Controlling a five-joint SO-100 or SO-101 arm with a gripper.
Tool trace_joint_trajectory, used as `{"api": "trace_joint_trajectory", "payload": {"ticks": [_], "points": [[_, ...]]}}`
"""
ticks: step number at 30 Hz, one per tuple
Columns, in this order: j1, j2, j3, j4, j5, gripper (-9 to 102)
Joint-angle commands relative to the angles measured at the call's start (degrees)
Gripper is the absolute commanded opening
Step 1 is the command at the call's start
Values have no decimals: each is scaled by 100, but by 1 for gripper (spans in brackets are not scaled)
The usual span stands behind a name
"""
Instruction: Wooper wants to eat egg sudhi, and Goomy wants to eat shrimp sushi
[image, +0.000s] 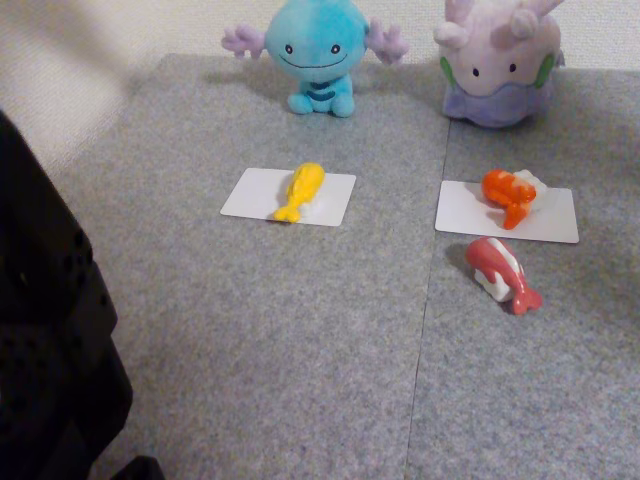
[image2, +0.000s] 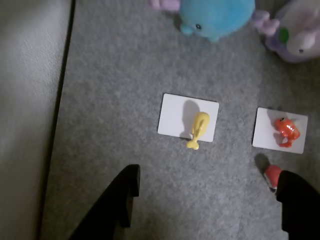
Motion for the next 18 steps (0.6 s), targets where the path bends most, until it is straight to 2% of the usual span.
{"api": "trace_joint_trajectory", "payload": {"ticks": [1,9,18], "points": [[-18,668,554,-220,18,32],[-527,2435,2769,-905,53,32],[-466,4034,5757,-2470,70,32]]}}
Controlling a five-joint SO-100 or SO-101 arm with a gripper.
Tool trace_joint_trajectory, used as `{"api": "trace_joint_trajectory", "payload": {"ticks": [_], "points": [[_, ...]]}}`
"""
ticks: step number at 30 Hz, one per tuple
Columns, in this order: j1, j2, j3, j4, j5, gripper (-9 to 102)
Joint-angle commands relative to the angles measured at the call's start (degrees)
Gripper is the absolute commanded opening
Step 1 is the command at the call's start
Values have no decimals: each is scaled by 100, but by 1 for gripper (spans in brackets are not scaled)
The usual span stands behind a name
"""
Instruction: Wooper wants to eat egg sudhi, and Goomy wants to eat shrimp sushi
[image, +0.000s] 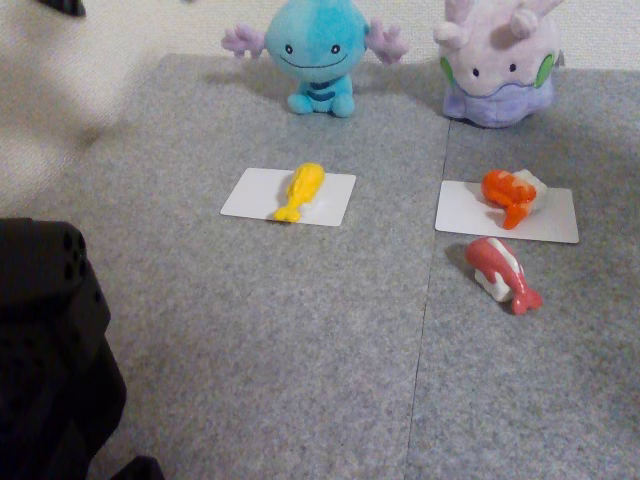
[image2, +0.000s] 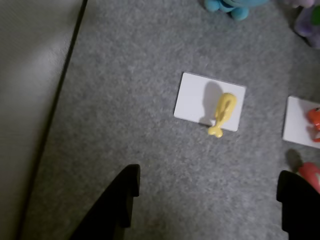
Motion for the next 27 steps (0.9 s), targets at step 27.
{"api": "trace_joint_trajectory", "payload": {"ticks": [27], "points": [[9,1204,5625,-4975,352,32]]}}
